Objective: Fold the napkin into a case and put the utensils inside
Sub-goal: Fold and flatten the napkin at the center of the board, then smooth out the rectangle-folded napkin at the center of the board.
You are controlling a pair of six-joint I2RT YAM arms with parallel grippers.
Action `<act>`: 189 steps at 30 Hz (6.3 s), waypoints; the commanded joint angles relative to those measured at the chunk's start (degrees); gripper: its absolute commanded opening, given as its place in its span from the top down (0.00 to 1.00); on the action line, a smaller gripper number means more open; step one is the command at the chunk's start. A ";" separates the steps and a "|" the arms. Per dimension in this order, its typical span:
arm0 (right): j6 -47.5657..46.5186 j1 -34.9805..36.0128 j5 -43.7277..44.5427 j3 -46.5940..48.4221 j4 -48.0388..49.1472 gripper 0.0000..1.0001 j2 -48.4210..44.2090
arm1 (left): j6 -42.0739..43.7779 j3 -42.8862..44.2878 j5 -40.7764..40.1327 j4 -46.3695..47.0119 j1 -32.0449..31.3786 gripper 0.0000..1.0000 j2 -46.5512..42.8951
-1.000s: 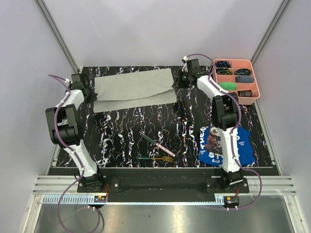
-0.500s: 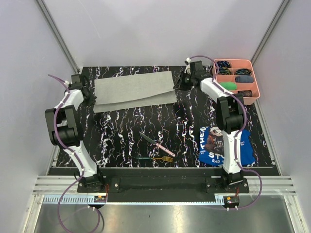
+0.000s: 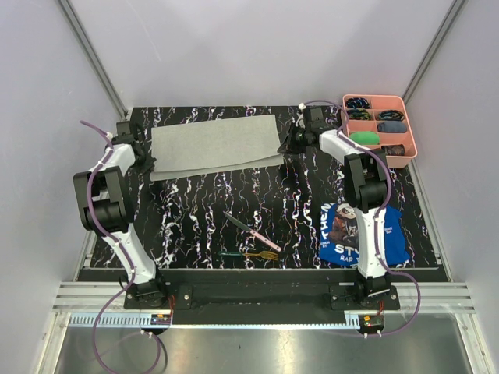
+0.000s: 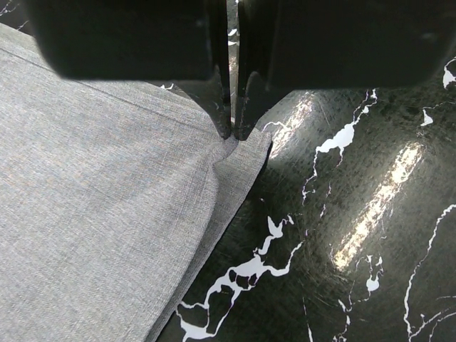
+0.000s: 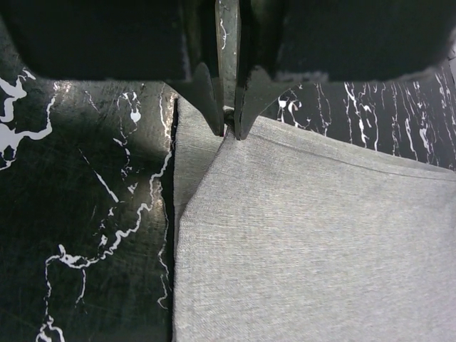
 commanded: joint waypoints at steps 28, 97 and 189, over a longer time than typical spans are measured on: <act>1.31 -0.22 1.32 -5.43 -1.00 1.00 -4.63 | 1.41 1.17 -3.50 -1.56 -1.24 1.00 -0.18; 1.13 1.19 3.78 -8.76 -7.86 1.00 -11.67 | -1.40 -2.52 -4.56 -8.24 -1.77 1.00 -7.04; -0.28 4.09 3.43 -4.91 -5.31 0.37 -10.54 | -6.76 -1.58 25.67 3.18 -2.56 0.82 -6.35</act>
